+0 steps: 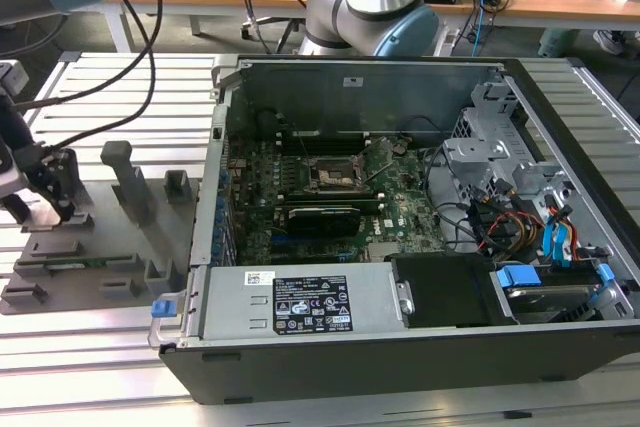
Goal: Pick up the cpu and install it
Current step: 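Pick up the cpu and move it towards the insertion slot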
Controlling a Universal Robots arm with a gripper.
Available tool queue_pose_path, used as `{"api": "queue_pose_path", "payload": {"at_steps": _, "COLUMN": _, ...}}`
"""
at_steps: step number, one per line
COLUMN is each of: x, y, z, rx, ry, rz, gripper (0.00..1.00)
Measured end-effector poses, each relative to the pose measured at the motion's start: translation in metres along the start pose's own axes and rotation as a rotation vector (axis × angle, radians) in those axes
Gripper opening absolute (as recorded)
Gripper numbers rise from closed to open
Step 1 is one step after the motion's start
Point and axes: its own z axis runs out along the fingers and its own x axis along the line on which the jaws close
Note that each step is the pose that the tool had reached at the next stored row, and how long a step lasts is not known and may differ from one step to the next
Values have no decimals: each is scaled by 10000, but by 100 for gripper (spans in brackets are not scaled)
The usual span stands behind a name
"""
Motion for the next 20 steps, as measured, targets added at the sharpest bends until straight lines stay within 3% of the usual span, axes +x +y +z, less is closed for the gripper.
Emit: {"api": "queue_pose_path", "payload": {"at_steps": 20, "x": -7, "y": -11, "z": -208, "rx": 0, "ry": 3, "rz": 0, "gripper": 55}}
